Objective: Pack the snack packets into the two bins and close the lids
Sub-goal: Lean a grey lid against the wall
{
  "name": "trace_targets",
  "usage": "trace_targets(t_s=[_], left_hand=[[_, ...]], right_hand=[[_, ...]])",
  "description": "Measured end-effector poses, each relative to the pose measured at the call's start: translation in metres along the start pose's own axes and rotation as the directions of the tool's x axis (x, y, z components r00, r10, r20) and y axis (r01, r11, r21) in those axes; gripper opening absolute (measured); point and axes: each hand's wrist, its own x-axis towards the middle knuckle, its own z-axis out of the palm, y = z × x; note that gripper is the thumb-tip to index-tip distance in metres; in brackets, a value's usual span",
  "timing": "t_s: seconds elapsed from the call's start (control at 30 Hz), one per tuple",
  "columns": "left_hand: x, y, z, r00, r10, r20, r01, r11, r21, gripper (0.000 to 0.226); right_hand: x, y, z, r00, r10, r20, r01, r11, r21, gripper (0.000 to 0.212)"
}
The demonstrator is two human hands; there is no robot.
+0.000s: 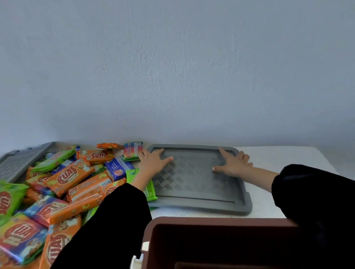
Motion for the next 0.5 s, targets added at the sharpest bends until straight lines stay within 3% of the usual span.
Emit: trace_targets(t_s=[0.13, 0.27, 0.37, 0.5], left_hand=[[-0.003, 0.011, 0.0, 1.0, 0.009, -0.03, -0.01, 0.998, -0.056, 0.08], [-0.01, 0.023, -0.005, 0.988, 0.064, -0.143, -0.079, 0.991, -0.107, 0.083], [-0.013, 0.038, -0.012, 0.951, 0.142, -0.275, -0.191, 0.969, -0.159, 0.08], [-0.007, 0.067, -0.016, 0.878, 0.233, -0.419, -0.339, 0.919, -0.2, 0.082]], right_hand=[[-0.003, -0.004, -0.013, 0.996, 0.006, -0.088, 0.01, 0.983, 0.182, 0.085], [-0.01, -0.004, -0.038, 0.95, -0.069, -0.305, 0.136, 0.969, 0.207, 0.082], [-0.013, 0.001, -0.058, 0.864, -0.133, -0.486, 0.251, 0.95, 0.185, 0.078], [-0.013, 0.008, -0.08, 0.694, -0.151, -0.704, 0.38, 0.907, 0.18, 0.074]])
